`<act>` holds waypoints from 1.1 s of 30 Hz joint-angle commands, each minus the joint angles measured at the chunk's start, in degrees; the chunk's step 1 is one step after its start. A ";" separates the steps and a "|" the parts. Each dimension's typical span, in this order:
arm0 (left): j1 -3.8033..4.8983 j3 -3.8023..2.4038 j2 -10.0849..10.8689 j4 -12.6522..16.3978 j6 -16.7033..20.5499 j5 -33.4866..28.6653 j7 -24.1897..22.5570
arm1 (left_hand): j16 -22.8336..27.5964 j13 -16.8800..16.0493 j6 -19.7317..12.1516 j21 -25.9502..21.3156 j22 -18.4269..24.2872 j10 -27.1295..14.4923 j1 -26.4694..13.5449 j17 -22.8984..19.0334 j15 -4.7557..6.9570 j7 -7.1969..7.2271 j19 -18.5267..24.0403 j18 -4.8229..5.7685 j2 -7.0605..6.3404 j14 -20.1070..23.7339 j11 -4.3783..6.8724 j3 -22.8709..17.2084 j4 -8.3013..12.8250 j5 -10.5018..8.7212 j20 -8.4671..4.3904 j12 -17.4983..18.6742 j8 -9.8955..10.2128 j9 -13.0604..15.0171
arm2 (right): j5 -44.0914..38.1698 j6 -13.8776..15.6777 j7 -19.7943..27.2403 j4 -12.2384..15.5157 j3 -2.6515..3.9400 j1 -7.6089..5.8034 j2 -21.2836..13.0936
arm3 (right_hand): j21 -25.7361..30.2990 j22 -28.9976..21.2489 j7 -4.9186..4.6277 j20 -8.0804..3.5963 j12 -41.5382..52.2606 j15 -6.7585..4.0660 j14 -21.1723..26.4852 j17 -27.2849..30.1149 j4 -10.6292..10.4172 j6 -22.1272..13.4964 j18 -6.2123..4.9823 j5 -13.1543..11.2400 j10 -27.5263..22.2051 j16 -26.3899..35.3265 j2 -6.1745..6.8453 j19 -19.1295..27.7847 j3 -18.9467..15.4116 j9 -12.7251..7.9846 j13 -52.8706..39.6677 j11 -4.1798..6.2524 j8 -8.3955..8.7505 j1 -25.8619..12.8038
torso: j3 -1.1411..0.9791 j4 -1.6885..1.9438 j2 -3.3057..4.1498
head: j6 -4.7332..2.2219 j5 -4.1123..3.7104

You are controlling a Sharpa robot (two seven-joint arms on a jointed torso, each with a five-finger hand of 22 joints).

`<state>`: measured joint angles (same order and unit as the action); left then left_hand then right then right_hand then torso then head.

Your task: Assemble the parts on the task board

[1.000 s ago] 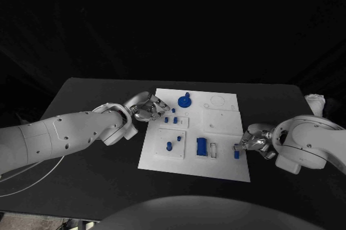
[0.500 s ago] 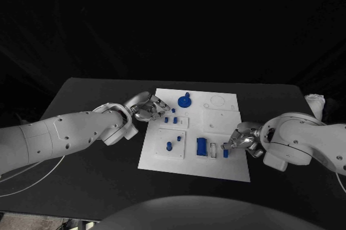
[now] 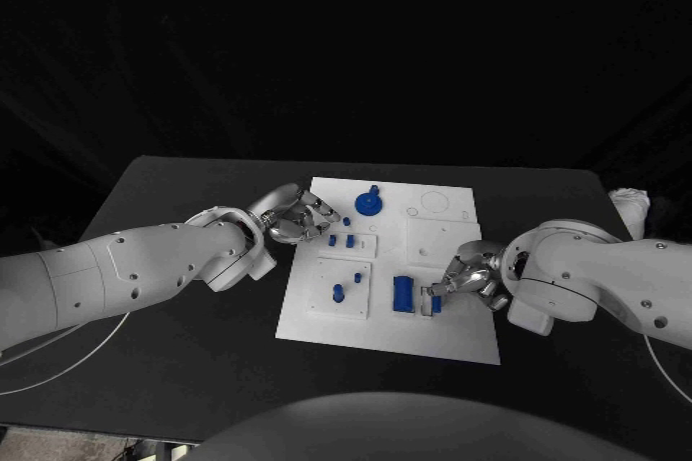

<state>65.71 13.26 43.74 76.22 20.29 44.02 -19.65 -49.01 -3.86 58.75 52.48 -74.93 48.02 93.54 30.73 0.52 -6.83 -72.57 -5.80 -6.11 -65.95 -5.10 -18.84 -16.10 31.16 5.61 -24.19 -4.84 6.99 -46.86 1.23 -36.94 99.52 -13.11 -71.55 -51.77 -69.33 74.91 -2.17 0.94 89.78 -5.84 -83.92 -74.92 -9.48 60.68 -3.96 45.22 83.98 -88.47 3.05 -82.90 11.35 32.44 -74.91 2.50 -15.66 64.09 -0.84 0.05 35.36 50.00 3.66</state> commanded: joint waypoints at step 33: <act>-0.02 -0.04 -0.26 0.08 -0.90 -0.26 0.04 | 0.08 -0.03 0.40 0.05 -5.90 0.28 0.51 -0.13 -0.18 -0.14 0.45 -1.18 0.15 0.30 -0.07 -0.33 -0.19 0.27 0.06 -0.23 -0.20 0.08 | 1.13 -2.26 0.23 -2.01 -0.03 0.72 1.82 | 2.38 8.56 -0.19 0.28 0.22 0.68 -5.20 -11.73 0.46 -0.75 -0.74 -14.19 6.02 1.30 -0.28 0.66 0.80 1.85 -15.09 -0.70 0.77 -3.60 | -0.01 0.00 -0.01 | 0.00 0.12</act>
<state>65.70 13.26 43.61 76.20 20.15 44.02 -19.46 -49.01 -3.86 58.75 52.48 -74.91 48.02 93.54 30.68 0.52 -6.83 -72.57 -5.80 -6.11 -65.95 -5.09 -19.01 -16.26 31.16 5.61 -24.19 -4.84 6.98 -45.73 0.31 -36.89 97.51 -13.12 -70.94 -49.98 -67.19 74.90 -1.95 1.14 89.78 -5.52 -84.00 -74.93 -8.96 60.04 -3.96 31.16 83.94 -87.34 2.80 -82.69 12.19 34.32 -74.91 2.13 -15.22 61.00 -0.85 0.04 35.35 50.00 3.78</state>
